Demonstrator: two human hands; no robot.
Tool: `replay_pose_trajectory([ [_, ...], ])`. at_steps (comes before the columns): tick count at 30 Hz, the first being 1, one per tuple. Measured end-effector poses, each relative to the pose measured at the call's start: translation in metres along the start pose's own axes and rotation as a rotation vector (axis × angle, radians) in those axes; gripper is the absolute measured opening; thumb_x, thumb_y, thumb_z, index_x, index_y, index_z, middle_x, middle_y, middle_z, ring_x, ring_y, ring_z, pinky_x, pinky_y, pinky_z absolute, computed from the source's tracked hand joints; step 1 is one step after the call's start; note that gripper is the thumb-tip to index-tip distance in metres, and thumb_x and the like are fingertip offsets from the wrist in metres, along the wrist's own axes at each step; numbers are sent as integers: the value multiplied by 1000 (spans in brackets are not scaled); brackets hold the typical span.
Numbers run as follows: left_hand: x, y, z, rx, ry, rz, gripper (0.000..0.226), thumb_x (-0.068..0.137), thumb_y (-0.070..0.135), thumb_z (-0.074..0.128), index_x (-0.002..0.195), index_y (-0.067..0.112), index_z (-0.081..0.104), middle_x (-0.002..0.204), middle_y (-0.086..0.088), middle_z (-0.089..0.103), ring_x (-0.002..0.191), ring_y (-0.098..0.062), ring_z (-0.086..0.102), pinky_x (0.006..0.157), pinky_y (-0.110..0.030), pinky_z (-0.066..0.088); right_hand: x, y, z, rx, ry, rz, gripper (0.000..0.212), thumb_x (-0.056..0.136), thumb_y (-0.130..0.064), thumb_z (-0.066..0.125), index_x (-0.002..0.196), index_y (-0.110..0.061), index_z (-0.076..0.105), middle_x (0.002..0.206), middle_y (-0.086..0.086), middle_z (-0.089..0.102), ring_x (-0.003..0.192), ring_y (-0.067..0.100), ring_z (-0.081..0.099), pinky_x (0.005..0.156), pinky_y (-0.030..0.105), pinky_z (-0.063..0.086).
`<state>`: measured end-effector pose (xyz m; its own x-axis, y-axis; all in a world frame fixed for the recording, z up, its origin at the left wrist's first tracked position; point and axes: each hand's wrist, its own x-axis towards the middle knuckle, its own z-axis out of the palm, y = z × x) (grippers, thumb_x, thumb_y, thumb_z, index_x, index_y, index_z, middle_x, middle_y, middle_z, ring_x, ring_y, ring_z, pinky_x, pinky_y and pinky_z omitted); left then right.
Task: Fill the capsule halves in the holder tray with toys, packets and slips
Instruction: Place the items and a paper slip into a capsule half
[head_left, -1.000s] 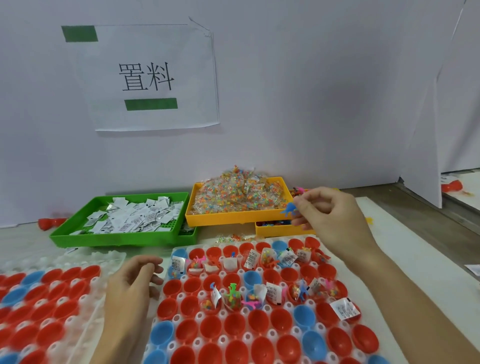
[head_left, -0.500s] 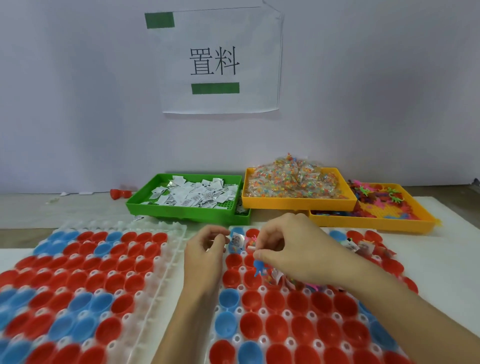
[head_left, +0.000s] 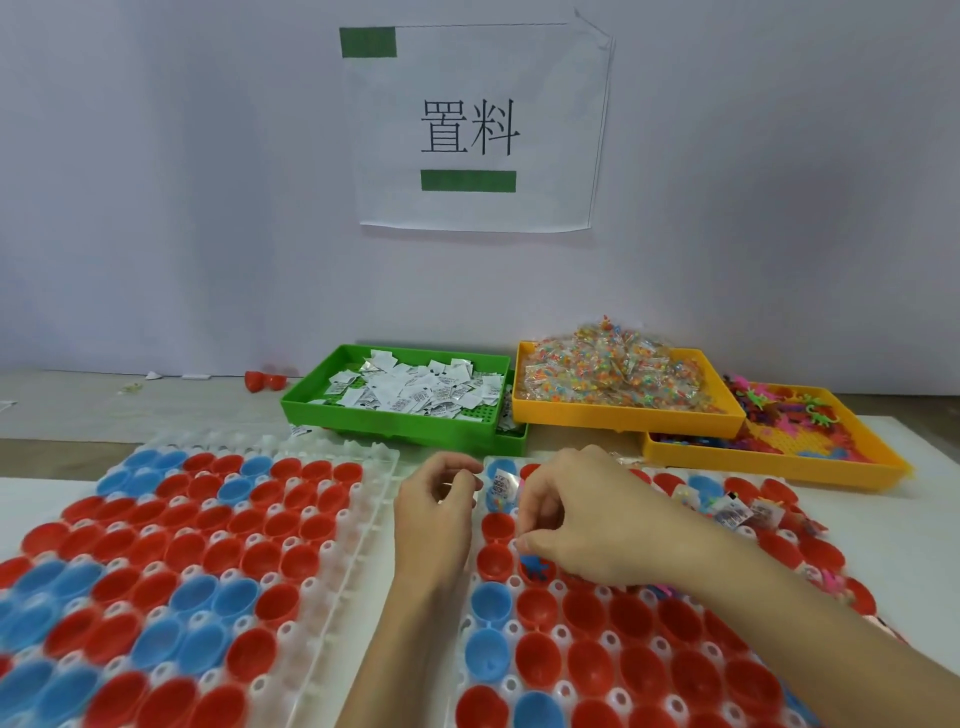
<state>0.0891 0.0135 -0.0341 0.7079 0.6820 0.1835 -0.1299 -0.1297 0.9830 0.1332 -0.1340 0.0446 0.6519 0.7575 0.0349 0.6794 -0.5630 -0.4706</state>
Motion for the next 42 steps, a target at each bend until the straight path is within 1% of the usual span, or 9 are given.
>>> replay_pose_trajectory([
  [4, -1, 1, 0, 0, -6, -8, 27, 85, -2, 54, 78, 18, 71, 69, 6, 66, 66, -9, 57, 60, -26, 43, 1, 0, 3, -44, 28, 34, 15, 83, -27, 78, 71, -21, 73, 64, -15, 61, 62, 1, 60, 57, 17, 46],
  [9, -1, 1, 1, -7, -5, -12, 29, 85, -2, 54, 77, 19, 71, 69, 5, 66, 67, -12, 56, 60, -27, 42, 0, 0, 3, -69, 36, 40, 16, 83, -30, 78, 72, -19, 74, 67, -13, 62, 62, 3, 59, 56, 19, 48],
  [15, -1, -2, -2, 20, -15, -10, 28, 87, 2, 54, 78, 23, 71, 73, 7, 67, 71, -13, 59, 63, -29, 44, -5, 2, -10, -48, 64, 30, 10, 84, -37, 75, 85, -27, 76, 76, -15, 65, 72, 2, 62, 70, 27, 57],
  [20, -2, -1, -2, 24, -18, -20, 32, 88, 2, 53, 77, 25, 71, 72, 9, 67, 68, -5, 59, 64, -29, 44, 17, 34, -45, -10, 209, 77, 15, 92, -30, 66, 84, -25, 77, 78, -15, 71, 70, -3, 63, 65, 16, 46],
  [25, -1, -1, -1, 28, -7, -24, 34, 89, 0, 52, 76, 25, 71, 69, 8, 66, 69, -10, 58, 65, -31, 45, 53, 90, -72, -48, 447, 281, 17, 94, -13, 62, 89, -9, 77, 91, 8, 75, 88, 24, 68, 83, 35, 54],
  [31, -2, -1, -1, 23, -7, -28, 33, 90, 1, 53, 75, 25, 72, 69, 7, 66, 66, -8, 57, 64, -30, 45, 74, 113, -71, -136, 231, 372, 25, 89, -34, 74, 90, -10, 79, 96, 10, 75, 89, 23, 68, 80, 37, 56],
  [33, -2, -1, -1, 24, -10, -28, 33, 90, 1, 53, 76, 25, 72, 71, 7, 67, 65, -5, 57, 64, -30, 45, 78, 112, -69, -141, 248, 355, 20, 90, -27, 74, 94, -9, 79, 104, 8, 75, 96, 22, 67, 79, 33, 54],
  [38, -1, -1, -2, 18, -11, -28, 34, 89, -1, 53, 76, 24, 72, 69, 6, 66, 66, -8, 58, 63, -30, 45, 80, 113, -66, -81, 319, 357, 14, 90, -19, 73, 99, -10, 79, 112, 8, 74, 106, 22, 65, 86, 33, 53],
  [42, -2, -1, -1, 9, -5, -30, 34, 87, -2, 52, 76, 23, 72, 71, 4, 67, 70, -15, 58, 64, -31, 45, 73, 115, -68, 39, 387, 360, 16, 94, -17, 67, 87, -11, 79, 94, 5, 76, 88, 17, 66, 78, 34, 52],
])
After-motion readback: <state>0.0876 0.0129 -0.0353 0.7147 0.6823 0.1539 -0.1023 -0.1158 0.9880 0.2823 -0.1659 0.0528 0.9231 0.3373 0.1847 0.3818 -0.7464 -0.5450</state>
